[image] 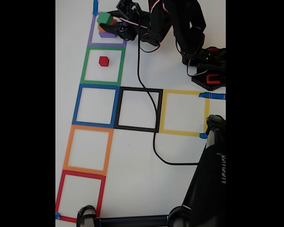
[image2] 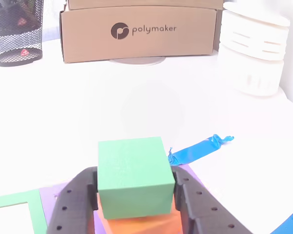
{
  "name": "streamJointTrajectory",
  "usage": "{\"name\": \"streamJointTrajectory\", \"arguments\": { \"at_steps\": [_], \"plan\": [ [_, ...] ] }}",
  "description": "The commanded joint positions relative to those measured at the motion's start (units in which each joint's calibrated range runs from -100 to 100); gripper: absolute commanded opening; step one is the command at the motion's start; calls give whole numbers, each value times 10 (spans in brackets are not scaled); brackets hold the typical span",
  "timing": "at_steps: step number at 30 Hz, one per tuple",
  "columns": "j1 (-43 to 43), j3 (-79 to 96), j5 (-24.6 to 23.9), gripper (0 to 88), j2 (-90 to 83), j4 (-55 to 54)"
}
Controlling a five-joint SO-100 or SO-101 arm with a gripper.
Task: Tower of hanoi
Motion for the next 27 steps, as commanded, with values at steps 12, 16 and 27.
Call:
{"name": "streamJointTrajectory", "arguments": {
  "at_steps": [12, 16, 27],
  "plan": [
    [-42, 20, 4, 42, -443, 459],
    [-62, 9, 4, 43, -574, 640],
    [-237, -416, 4, 42, -703, 1253]
  ]
}}
